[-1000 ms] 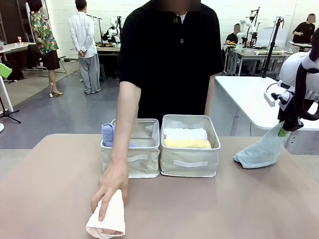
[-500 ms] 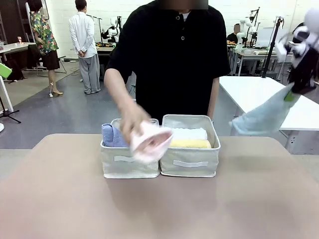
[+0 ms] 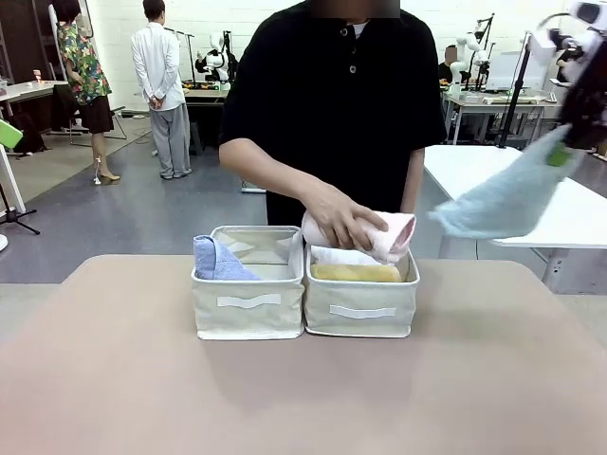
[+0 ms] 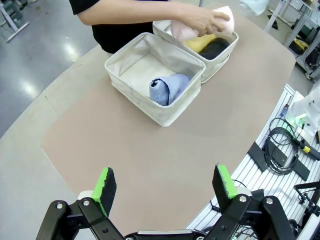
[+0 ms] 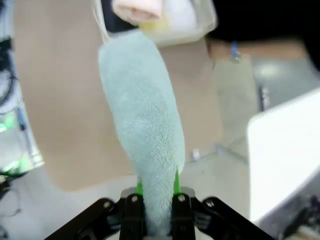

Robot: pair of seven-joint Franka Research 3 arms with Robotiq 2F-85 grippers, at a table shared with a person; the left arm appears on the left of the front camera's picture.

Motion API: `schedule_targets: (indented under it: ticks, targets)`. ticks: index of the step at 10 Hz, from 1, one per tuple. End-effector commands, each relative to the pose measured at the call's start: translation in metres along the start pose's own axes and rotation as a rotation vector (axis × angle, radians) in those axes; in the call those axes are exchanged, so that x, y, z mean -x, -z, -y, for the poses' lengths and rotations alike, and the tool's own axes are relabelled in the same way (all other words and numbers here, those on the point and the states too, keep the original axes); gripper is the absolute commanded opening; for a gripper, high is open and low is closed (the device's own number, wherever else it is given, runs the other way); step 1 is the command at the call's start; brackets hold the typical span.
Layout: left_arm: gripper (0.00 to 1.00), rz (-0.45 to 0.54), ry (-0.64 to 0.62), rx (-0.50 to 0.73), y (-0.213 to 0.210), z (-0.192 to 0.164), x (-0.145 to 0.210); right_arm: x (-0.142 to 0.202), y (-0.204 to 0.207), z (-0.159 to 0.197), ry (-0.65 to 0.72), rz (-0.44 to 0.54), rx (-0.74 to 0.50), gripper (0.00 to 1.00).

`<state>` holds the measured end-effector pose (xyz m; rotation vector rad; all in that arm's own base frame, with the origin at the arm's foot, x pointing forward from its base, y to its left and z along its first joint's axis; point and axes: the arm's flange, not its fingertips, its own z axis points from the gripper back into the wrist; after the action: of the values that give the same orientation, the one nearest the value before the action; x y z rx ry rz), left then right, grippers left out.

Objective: Sort the towels based on their folding style.
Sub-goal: Pick up another triangle-folded towel from the table and place it in the left Fabric basket.

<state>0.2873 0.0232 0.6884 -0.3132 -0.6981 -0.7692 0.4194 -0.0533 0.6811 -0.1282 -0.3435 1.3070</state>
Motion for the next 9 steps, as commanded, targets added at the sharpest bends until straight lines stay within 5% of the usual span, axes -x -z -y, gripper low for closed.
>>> schedule_targets:
  ticks: [1,3,9]
  targets:
    - [1.00,0.005,0.005,-0.002,0.000,0.000,0.000,0.104,-0.075,-0.072,0.162,0.007,0.185,0.14]
    - [1.00,0.005,0.005,-0.002,0.000,0.000,0.000,0.137,-0.094,-0.107,0.216,0.097,0.272,0.14]
    - [1.00,0.005,0.005,-0.002,0.000,0.000,0.000,0.132,-0.084,-0.099,0.184,0.061,0.210,0.14]
